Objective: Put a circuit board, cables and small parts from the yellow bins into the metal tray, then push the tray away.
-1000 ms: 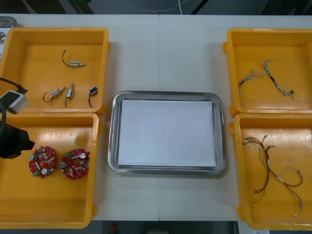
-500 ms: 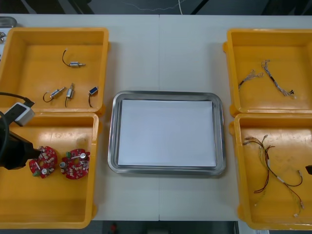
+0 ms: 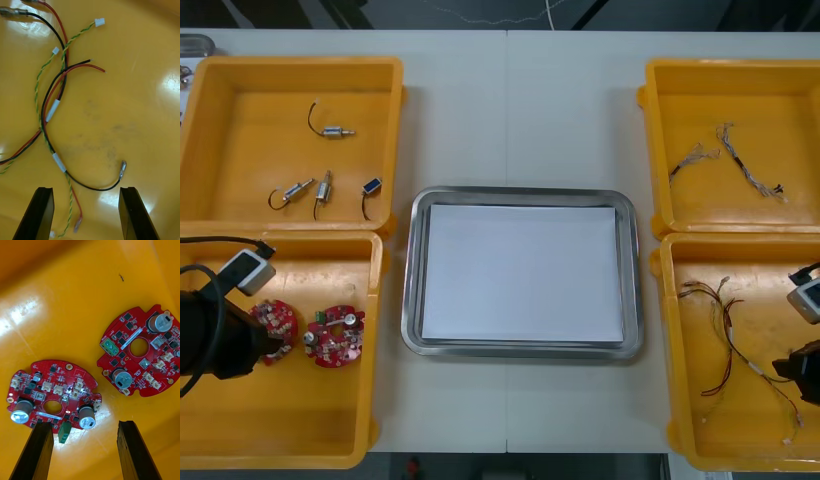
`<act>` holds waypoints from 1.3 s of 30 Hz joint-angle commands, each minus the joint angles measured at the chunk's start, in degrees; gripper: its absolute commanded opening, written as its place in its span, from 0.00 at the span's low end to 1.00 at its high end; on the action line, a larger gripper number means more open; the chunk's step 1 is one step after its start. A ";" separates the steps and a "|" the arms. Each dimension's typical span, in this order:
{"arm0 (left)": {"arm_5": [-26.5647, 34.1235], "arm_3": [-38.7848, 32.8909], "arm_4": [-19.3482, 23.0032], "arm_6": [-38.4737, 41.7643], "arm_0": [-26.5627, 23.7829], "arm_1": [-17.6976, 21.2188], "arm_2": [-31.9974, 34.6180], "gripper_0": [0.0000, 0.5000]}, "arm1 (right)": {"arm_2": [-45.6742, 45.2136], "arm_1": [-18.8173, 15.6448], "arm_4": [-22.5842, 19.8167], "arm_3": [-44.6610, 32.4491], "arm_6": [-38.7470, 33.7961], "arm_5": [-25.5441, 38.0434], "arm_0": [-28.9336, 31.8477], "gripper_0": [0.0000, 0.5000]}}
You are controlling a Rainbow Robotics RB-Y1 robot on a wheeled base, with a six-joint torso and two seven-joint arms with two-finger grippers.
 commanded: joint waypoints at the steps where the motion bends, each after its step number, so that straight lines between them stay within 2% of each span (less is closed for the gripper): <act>1: -2.78 1.43 -0.73 -5.01 1.41 2.55 -3.15 1.00 | 4.13 -3.11 0.96 2.09 2.34 -4.26 1.23 1.00; 4: -3.22 1.52 -1.35 -5.10 1.41 2.55 -3.94 1.00 | 5.63 -3.64 1.13 3.06 2.96 -6.28 1.14 1.00; 8: -4.18 2.05 -2.31 -5.18 1.41 2.55 -5.53 1.00 | 9.50 -4.78 4.03 4.47 4.01 -11.03 1.14 1.00; 12: -4.45 2.40 -2.84 -5.18 1.24 2.55 -6.14 1.00 | 10.81 -5.05 3.77 5.43 4.80 -12.70 1.14 1.00; 31: -10.25 5.74 -5.04 -5.71 0.45 2.55 -10.36 1.00 | 13.01 -5.49 3.15 8.95 7.18 -15.95 0.79 1.00; 39: -10.34 6.00 -5.39 -5.98 0.27 2.46 -10.54 1.00 | 14.42 -5.49 2.36 8.95 6.83 -17.09 0.17 1.00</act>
